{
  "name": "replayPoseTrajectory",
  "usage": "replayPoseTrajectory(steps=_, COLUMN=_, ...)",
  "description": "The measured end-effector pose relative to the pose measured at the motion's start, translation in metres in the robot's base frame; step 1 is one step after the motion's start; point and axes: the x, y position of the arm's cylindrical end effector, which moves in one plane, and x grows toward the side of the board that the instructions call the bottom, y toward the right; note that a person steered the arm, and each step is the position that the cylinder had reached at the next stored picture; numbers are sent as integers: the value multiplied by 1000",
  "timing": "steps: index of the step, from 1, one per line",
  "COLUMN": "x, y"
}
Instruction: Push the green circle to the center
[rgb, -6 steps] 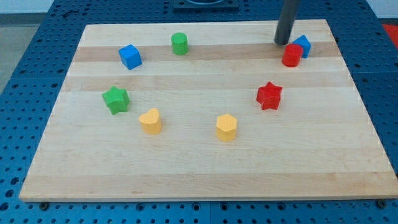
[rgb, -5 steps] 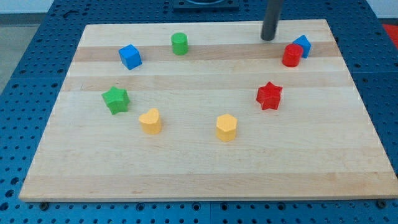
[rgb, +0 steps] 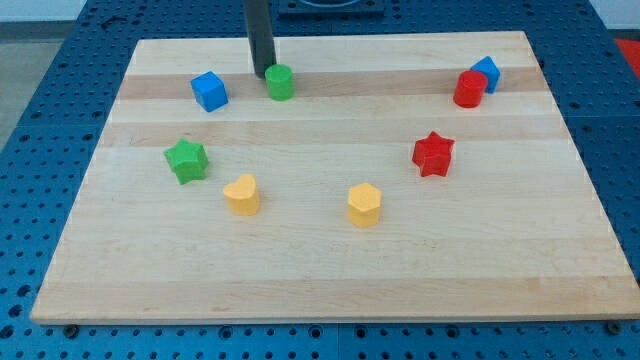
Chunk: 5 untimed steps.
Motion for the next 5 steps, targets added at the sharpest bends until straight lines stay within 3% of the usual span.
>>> replayPoseTrajectory(steps=2, x=68, y=66)
replayPoseTrajectory(steps=3, x=77, y=85)
replayPoseTrajectory(steps=5, x=84, y=65)
